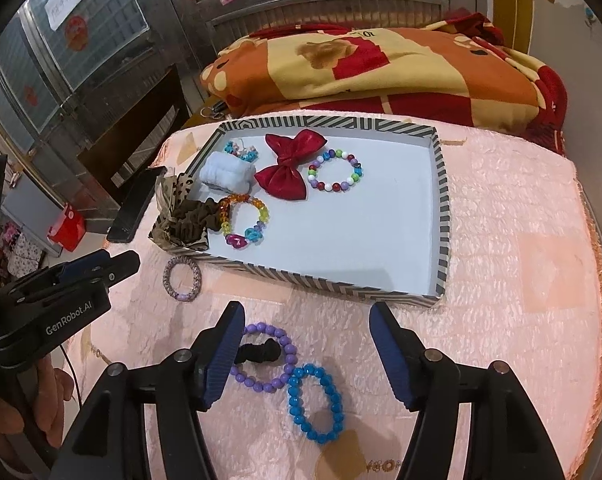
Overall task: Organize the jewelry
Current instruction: 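Withdraw both grippers from the tray toward the purple and blue bracelets, then grasp the purple bead bracelet with the left gripper while the right grasps the blue bead bracelet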
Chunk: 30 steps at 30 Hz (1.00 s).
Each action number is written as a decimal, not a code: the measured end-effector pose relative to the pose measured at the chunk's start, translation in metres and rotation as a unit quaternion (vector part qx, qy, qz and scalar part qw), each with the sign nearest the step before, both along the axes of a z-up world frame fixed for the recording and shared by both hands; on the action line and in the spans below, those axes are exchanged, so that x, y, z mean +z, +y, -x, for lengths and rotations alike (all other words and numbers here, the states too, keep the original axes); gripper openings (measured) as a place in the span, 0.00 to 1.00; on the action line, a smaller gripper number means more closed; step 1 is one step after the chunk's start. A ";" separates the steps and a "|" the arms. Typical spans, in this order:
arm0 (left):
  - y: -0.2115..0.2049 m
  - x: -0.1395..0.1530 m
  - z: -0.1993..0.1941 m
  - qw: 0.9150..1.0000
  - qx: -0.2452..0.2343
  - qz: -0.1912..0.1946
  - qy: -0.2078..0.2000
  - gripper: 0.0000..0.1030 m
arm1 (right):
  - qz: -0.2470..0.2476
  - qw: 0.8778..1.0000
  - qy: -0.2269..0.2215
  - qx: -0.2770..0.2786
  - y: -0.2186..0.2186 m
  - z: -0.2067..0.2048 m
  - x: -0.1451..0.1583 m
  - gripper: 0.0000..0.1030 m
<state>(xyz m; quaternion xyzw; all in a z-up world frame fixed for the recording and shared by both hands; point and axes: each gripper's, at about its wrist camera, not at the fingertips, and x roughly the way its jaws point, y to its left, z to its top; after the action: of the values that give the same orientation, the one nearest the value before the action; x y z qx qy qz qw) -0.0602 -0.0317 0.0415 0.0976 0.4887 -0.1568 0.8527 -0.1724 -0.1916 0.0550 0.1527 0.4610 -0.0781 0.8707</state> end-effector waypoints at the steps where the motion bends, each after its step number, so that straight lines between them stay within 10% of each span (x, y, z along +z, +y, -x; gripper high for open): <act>1: 0.000 0.000 0.000 1.000 0.000 0.000 0.001 0.39 | 0.000 1.000 0.002 0.000 0.000 0.000 -0.001 0.61; 30: -0.003 -0.011 0.005 1.000 -0.010 -0.008 0.025 0.39 | -0.005 1.000 0.020 0.001 -0.005 0.008 -0.011 0.62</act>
<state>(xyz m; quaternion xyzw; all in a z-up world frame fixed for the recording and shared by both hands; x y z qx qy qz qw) -0.0655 -0.0352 0.0301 0.1052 0.5099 -0.1635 0.8380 -0.1802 -0.1963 0.0441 0.1551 0.4792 -0.0775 0.8604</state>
